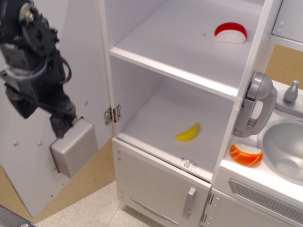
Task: Open fridge
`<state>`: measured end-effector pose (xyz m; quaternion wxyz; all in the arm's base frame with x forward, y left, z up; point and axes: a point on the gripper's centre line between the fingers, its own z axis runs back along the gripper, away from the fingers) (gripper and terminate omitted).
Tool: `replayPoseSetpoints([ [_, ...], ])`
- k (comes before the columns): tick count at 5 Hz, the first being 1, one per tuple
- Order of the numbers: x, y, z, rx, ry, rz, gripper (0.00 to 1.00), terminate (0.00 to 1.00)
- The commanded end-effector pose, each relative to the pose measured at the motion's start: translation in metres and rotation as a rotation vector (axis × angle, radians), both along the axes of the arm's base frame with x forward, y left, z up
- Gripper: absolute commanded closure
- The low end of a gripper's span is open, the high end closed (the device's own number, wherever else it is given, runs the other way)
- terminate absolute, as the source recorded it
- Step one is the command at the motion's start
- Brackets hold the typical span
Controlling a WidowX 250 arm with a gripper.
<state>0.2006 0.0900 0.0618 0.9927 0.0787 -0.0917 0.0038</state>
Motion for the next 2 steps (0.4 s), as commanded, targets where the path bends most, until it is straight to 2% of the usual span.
replayPoseSetpoints([
  [1, 0.0413, 0.0483, 0.0106, -0.077, -0.078, 0.087, 0.0, 0.0],
  [2, 0.0413, 0.0483, 0.0106, -0.077, -0.078, 0.087, 0.0, 1.0],
])
